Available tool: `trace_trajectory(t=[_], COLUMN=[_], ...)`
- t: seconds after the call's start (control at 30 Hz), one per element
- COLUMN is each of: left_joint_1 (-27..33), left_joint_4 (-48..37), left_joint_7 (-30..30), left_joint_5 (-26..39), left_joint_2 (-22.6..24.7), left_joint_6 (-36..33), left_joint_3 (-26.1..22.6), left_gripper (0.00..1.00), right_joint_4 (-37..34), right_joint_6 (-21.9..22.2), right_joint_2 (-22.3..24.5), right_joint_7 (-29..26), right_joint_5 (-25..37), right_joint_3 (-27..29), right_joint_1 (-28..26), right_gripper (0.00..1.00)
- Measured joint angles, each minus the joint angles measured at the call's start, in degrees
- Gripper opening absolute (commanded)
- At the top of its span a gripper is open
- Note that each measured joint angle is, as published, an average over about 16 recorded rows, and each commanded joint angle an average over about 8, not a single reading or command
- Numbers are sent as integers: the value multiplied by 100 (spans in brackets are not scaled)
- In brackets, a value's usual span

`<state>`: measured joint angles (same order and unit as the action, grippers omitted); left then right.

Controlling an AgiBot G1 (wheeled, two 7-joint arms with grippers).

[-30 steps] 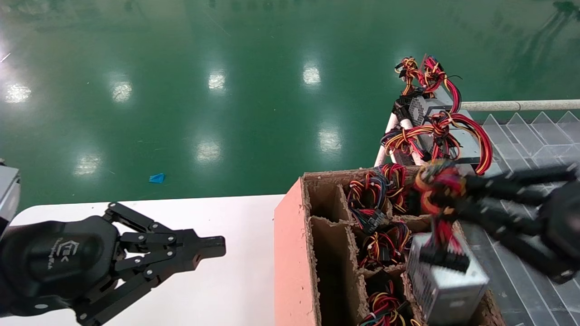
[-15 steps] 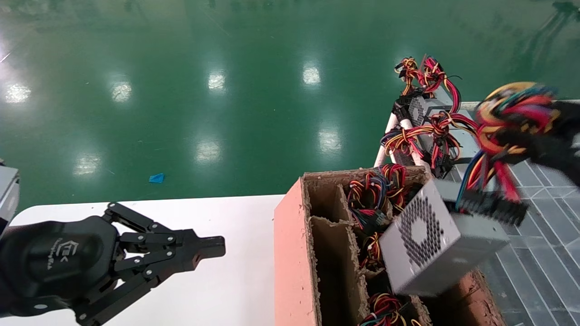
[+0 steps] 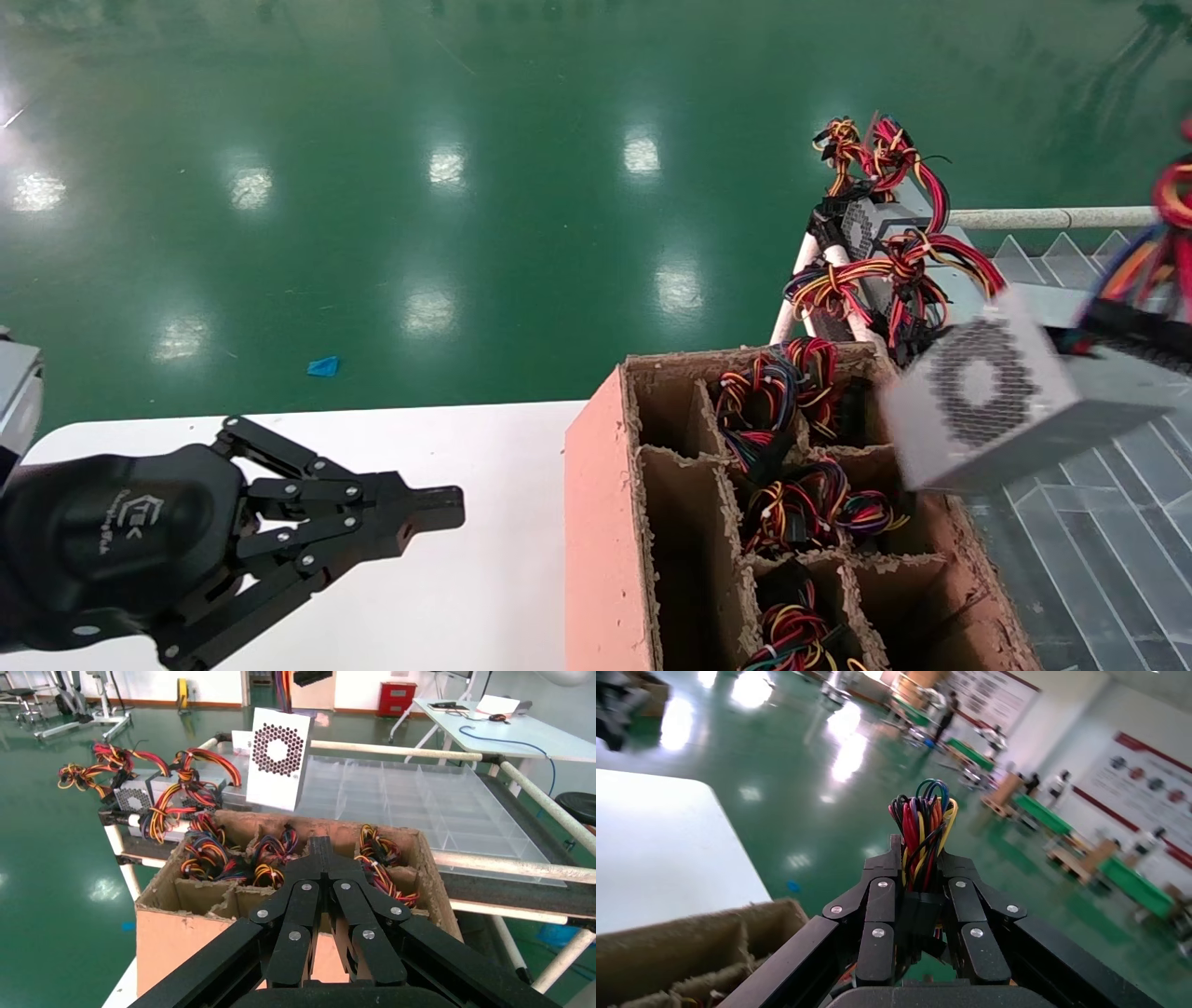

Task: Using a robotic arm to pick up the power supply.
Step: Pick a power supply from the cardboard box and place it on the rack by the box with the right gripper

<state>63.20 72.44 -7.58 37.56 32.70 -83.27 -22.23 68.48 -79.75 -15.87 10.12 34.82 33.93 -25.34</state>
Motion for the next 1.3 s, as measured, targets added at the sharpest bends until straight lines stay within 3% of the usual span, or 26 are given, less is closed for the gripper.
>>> trace_trajectory(t=[0.4, 0.63, 0.9, 1.3], left_joint_1=[0, 0, 0, 0], left_joint_4=[0, 0, 0, 0], left_joint_7=[0, 0, 0, 1], left_joint_5=[0, 0, -1, -1], left_joint_2=[0, 0, 0, -1], left_joint_6=[0, 0, 0, 1], left_joint_3=[0, -1, -1, -1], left_gripper=[0, 0, 0, 0], right_joint_4=[126, 303, 145, -550], right_joint_6=[-264, -300, -162, 143], right_joint_2=[-717, -995, -992, -799], right_joint_7=[-753, -1123, -1109, -606], right_joint_5=[1043, 1412, 1524, 1382], right_joint_3=[2261, 2860, 2502, 1030], right_joint_1=[1303, 1735, 1680, 802], right_gripper=[0, 0, 0, 0])
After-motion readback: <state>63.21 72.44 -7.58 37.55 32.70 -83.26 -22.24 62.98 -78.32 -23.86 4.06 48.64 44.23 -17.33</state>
